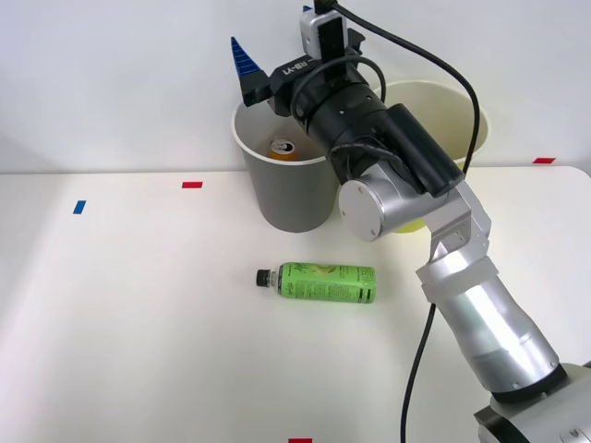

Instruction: Put cans in the gray bin, plastic bottles in the light green bin

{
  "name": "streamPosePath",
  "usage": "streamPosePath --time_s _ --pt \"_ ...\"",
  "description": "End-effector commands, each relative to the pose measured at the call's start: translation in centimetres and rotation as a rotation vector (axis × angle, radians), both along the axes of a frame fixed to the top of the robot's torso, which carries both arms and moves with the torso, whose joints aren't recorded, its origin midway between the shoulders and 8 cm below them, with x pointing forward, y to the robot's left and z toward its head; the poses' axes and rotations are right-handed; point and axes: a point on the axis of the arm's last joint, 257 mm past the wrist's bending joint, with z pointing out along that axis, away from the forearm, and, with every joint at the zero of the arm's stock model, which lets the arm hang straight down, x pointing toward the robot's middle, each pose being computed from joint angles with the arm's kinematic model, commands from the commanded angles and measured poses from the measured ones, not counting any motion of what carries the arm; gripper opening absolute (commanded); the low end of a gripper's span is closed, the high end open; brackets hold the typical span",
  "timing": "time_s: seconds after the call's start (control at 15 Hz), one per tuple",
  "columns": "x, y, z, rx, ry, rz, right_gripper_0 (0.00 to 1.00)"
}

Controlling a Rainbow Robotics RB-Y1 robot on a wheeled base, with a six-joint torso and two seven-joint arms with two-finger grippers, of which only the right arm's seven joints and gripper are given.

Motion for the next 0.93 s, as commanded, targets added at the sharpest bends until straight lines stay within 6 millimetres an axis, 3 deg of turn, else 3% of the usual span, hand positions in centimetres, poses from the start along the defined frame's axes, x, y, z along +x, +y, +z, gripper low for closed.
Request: streamPosePath --time_s 0.07,0.47,0.67,0.93 --pt "-2.3 -3.2 -0.7 -0.028 -0.044 -0.052 1.0" --pt "-8.9 -10.6 -5.6 -0.033 -0.043 -0.166 1.0" --pt "-11.6 -14.6 -9.5 0.021 -0.02 -0.239 1.0" --pt "-15.0 -17.9 -14.3 0.077 0.036 -0.313 1.0"
